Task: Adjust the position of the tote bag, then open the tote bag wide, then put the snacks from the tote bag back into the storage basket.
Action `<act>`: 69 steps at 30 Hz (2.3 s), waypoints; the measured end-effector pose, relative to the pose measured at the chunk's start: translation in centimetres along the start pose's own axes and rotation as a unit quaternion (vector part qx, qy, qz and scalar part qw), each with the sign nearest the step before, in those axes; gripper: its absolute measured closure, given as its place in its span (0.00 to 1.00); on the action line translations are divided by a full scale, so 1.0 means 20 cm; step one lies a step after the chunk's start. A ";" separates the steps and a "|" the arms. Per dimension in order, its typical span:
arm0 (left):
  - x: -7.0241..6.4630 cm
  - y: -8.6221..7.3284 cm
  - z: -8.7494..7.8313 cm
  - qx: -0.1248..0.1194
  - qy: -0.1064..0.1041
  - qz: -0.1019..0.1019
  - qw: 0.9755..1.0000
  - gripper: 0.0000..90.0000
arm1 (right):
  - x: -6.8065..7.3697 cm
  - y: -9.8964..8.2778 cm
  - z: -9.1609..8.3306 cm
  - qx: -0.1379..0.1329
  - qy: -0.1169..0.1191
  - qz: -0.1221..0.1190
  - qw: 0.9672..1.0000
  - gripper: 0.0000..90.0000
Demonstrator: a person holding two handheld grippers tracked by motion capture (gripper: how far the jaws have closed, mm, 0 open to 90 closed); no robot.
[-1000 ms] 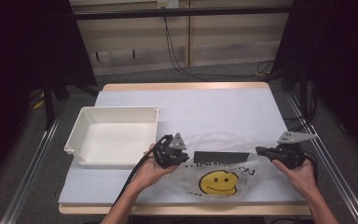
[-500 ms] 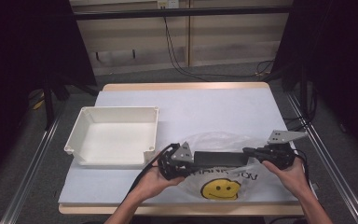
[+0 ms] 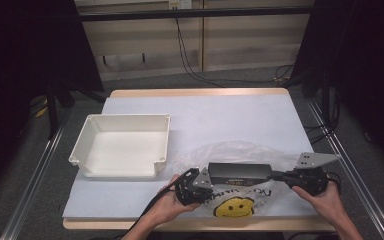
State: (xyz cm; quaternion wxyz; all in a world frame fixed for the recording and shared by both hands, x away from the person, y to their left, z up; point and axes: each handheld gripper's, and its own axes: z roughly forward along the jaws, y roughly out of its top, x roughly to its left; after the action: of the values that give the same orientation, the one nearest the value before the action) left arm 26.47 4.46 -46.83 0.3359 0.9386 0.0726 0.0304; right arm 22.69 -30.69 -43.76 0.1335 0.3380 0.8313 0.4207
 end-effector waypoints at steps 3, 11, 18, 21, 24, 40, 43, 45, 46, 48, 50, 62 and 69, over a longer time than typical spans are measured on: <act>0.00 0.00 -0.01 0.005 0.001 0.005 1.000 0.92 | 0.00 -0.05 -0.01 0.014 -0.008 0.003 1.000 1.00; 0.02 -0.03 -0.02 -0.007 0.014 -0.008 1.000 0.92 | -0.06 -0.15 0.07 0.057 -0.033 0.017 0.998 1.00; 0.05 -0.06 -0.04 0.000 0.014 -0.005 1.000 0.92 | -0.11 -0.19 0.07 0.068 -0.042 0.034 0.996 1.00; 0.06 -0.09 -0.06 -0.007 0.018 -0.016 1.000 0.93 | -0.11 -0.20 0.06 0.072 -0.062 0.030 0.995 1.00; 0.07 -0.10 -0.07 -0.010 0.020 -0.024 0.999 0.94 | -0.12 -0.21 0.05 0.069 -0.062 0.036 0.995 1.00; 0.10 -0.10 -0.10 -0.044 0.001 -0.039 0.998 0.91 | -0.10 -0.20 0.02 -0.013 -0.037 0.045 0.998 1.00; 0.10 -0.09 -0.12 -0.055 -0.002 -0.043 0.998 0.89 | -0.09 -0.20 0.00 -0.040 -0.030 0.048 0.998 0.96; 0.09 -0.08 -0.14 -0.075 -0.007 -0.045 0.996 0.86 | -0.08 -0.20 -0.01 -0.050 -0.027 0.049 0.997 0.92; 0.09 -0.08 -0.14 -0.079 -0.007 -0.040 0.996 0.83 | -0.07 -0.20 -0.01 -0.057 -0.031 0.048 0.997 0.90; 0.08 -0.06 -0.16 -0.094 -0.009 -0.039 0.995 0.80 | -0.06 -0.20 -0.03 -0.068 -0.021 0.046 0.996 0.87; 0.07 -0.05 -0.18 -0.102 -0.006 -0.037 0.994 0.76 | -0.04 -0.20 -0.05 -0.079 -0.026 0.040 0.996 0.84; 0.09 -0.04 -0.25 -0.110 0.004 -0.051 0.993 0.51 | 0.07 -0.16 -0.06 -0.130 -0.021 0.033 0.991 0.49; 0.12 0.02 -0.32 -0.132 0.019 -0.049 0.990 0.44 | 0.15 -0.15 -0.07 -0.156 -0.025 0.036 0.987 0.20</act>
State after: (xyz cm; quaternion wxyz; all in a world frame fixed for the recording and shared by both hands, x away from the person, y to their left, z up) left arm 28.18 8.56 -41.55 0.4562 0.8808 0.1203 0.0412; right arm 18.39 -30.75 -45.21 0.1896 0.3531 0.7393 0.5411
